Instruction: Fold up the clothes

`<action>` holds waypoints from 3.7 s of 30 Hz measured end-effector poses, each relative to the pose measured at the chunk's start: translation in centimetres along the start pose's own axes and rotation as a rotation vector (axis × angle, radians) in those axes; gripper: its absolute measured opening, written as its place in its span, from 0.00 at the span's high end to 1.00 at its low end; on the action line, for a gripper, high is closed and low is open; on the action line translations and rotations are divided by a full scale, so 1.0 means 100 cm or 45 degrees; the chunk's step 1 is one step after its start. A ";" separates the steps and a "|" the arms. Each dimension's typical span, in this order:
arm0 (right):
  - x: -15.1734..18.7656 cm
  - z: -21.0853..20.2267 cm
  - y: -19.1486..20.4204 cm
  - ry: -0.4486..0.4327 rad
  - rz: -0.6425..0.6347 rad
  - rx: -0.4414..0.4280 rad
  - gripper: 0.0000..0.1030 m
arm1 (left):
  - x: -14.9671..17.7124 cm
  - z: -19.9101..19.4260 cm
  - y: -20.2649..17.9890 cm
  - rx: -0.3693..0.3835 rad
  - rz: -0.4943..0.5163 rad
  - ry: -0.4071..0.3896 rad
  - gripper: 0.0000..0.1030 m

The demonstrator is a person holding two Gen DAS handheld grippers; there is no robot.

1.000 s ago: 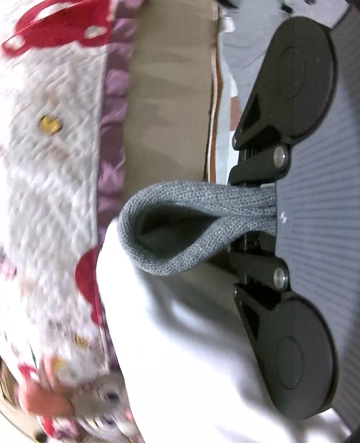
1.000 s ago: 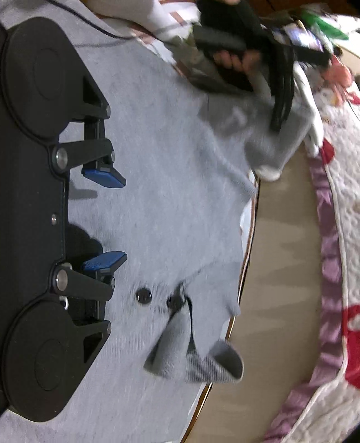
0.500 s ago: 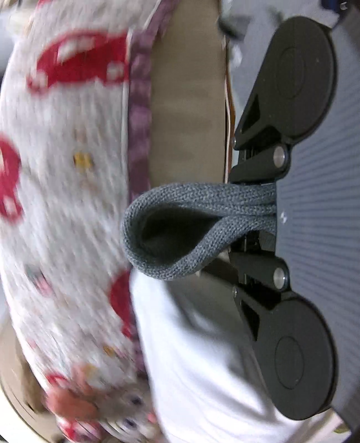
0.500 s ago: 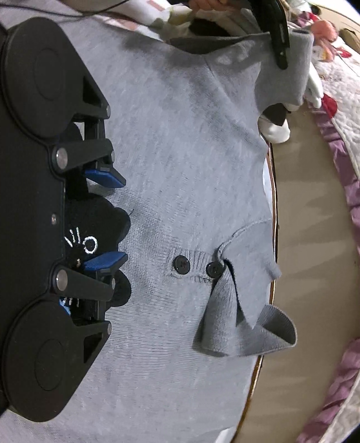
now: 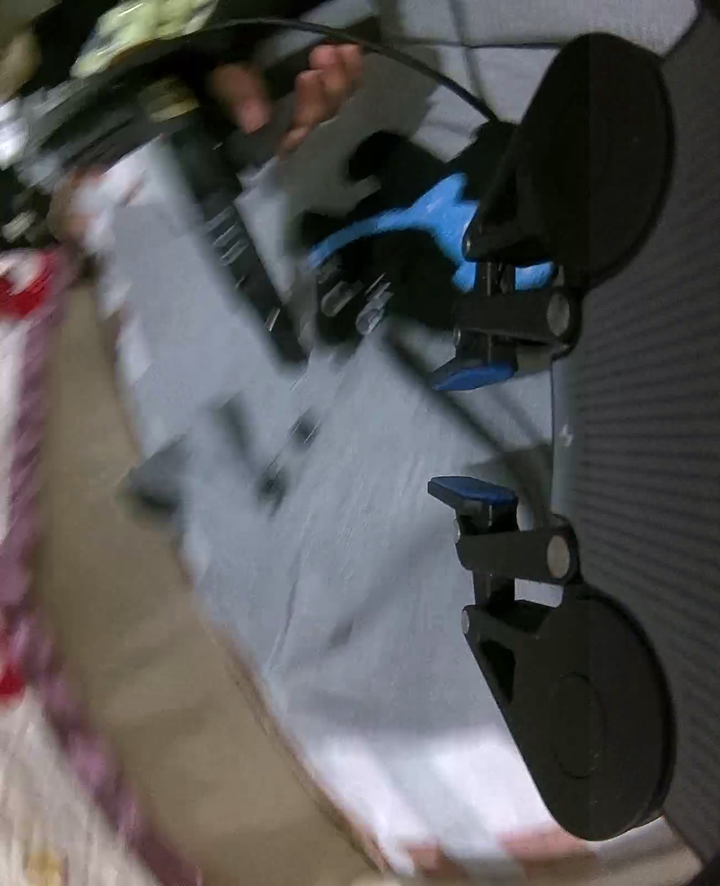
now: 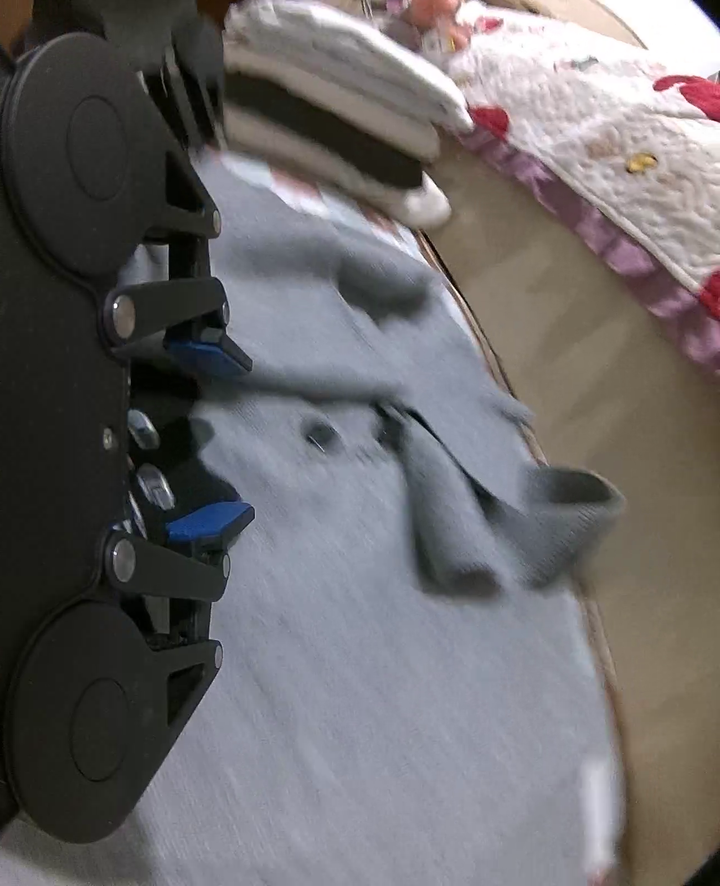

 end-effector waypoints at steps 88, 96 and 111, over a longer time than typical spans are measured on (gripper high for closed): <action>-0.005 -0.010 -0.017 -0.148 -0.282 -0.035 0.86 | -0.003 0.016 0.167 -0.713 -0.549 -0.029 0.92; -0.003 0.004 0.010 -0.167 -0.466 0.061 0.86 | 0.001 0.005 0.189 -0.864 -0.567 -0.039 0.87; -0.016 -0.018 -0.013 -0.203 -0.352 0.021 0.88 | 0.011 0.053 0.107 -0.511 -0.278 0.205 0.87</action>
Point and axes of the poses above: each gripper's, at about its wrist camera, not at the fingertips, and z roughly the way its jaws point, y to its left, x to its underside, the point moved 10 cm from there along z, roughly the way its jaws point, and after that the axes turned 13 degrees about y, right-handed, at the moved point
